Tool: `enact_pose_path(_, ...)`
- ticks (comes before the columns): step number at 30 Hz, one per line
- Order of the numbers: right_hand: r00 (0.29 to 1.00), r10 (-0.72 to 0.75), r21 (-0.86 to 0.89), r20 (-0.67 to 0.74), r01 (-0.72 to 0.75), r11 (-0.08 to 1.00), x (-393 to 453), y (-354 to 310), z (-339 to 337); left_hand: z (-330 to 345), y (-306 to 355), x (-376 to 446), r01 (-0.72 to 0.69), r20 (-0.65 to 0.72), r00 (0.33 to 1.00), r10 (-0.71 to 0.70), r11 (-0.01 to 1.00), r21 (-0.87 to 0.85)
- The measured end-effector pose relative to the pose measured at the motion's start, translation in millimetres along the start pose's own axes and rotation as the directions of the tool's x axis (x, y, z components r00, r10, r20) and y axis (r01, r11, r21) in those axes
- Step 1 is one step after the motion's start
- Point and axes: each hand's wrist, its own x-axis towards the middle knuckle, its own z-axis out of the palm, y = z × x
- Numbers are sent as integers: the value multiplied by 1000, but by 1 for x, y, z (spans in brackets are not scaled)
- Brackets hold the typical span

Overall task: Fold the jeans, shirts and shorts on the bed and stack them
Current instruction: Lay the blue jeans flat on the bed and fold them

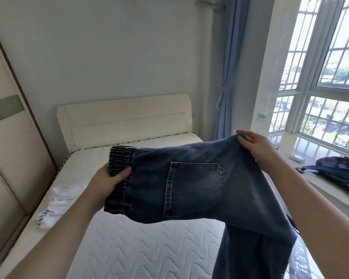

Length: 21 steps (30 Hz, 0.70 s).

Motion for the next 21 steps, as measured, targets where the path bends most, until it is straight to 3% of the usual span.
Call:
enact_pose_path(5,966,157,-208,204,-114,971,12,59,-11,12,-38,0,114,4,993,-115,992,57)
enact_pose_path(12,902,287,-587,321,-48,808,24,150,17,19,-97,-18,288,-142,951,-276,954,80)
enact_pose_path(21,845,273,-532,460,16,846,16,222,93,-22,-144,-49,459,-306,850,-430,888,27)
